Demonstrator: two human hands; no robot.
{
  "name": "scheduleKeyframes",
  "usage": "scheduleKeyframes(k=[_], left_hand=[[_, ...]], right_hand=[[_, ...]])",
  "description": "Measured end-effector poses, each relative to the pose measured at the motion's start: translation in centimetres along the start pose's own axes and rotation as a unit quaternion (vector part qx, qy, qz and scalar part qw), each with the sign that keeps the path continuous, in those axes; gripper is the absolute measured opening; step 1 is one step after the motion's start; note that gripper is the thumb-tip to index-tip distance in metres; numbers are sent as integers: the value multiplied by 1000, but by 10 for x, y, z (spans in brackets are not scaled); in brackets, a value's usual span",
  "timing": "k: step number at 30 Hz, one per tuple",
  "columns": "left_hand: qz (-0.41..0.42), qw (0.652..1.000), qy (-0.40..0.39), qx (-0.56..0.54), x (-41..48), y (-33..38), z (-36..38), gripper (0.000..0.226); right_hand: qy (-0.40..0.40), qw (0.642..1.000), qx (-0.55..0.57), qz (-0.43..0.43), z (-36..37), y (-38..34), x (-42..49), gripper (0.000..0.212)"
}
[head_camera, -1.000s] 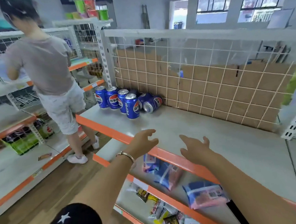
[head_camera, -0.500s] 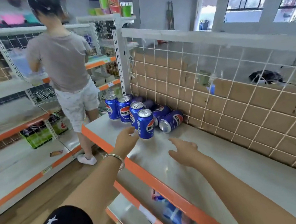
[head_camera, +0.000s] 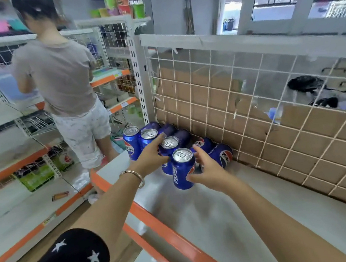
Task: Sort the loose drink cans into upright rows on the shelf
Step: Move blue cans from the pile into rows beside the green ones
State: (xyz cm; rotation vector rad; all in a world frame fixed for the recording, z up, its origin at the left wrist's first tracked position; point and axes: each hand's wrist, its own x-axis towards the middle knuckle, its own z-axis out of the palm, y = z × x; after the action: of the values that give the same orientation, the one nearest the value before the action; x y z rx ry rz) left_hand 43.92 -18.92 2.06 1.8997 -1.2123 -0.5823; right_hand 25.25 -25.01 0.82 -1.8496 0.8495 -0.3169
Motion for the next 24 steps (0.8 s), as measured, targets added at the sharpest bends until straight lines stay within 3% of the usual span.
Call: scheduleKeyframes(k=[3, 8, 12, 16, 19, 22, 24], left_hand=[[3, 1000, -28, 8, 13, -8, 2, 86], [33, 997, -15, 72, 23, -20, 4, 69], [21, 997, -70, -27, 14, -26, 9, 79], [0, 983, -139, -117, 12, -43, 9, 87], [-2, 970, -185, -155, 14, -54, 8, 89], [-7, 970, -184, -157, 15, -57, 6, 79], [5, 976, -165, -141, 17, -57, 8, 73]], right_hand=[[21, 1000, -12, -3, 9, 10, 21, 109], [128, 987, -92, 16, 12, 3, 21, 77], [205, 970, -125, 35, 13, 9, 17, 84], [190, 975, -117, 22, 21, 9, 19, 88], [172, 984, -47, 1, 20, 11, 17, 87], [146, 989, -10, 0, 17, 12, 10, 82], [177, 984, -1, 7, 18, 12, 7, 70]])
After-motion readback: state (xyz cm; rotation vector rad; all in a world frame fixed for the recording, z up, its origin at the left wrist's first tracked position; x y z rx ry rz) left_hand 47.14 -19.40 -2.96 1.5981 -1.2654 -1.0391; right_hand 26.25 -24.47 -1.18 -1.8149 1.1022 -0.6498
